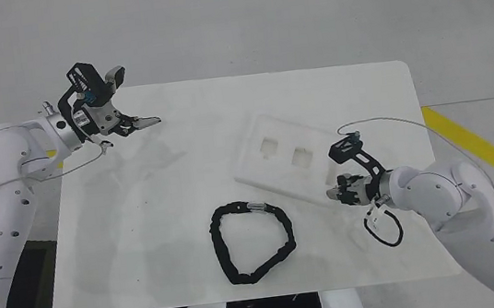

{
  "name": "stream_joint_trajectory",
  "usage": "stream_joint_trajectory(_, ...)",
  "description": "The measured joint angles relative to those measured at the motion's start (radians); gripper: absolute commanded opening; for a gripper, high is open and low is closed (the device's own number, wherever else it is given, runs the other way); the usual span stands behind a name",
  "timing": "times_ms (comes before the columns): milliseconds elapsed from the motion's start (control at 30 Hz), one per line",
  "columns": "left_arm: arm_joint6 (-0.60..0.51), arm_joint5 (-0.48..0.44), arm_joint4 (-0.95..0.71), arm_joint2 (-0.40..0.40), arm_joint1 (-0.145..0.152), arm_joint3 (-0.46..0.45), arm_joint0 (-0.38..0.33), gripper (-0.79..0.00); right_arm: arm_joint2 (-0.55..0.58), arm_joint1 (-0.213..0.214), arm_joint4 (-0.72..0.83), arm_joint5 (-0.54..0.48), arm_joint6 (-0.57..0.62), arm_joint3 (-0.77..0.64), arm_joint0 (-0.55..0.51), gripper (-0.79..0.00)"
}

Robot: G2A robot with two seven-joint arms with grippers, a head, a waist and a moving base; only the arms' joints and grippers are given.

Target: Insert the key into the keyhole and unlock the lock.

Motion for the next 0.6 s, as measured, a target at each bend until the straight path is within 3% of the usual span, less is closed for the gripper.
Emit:
stream_joint_trajectory(133,0.0,0.0,0.0,0.0,0.0,0.0,0.0,0.0,-0.008,-0.002,-0.002,0.008,0.001,0.005,0.007,-0.73)
stream_joint_trajectory(333,0.0,0.0,0.0,0.0,0.0,0.0,0.0,0.0,-0.008,-0.002,-0.012,0.02,0.004,-0.001,0.009,-0.785)
stream_joint_trajectory(600,0.0,0.0,0.0,0.0,0.0,0.0,0.0,0.0,0.0,0.001,-0.078,0.065,0.025,-0.033,0.006,-0.785)
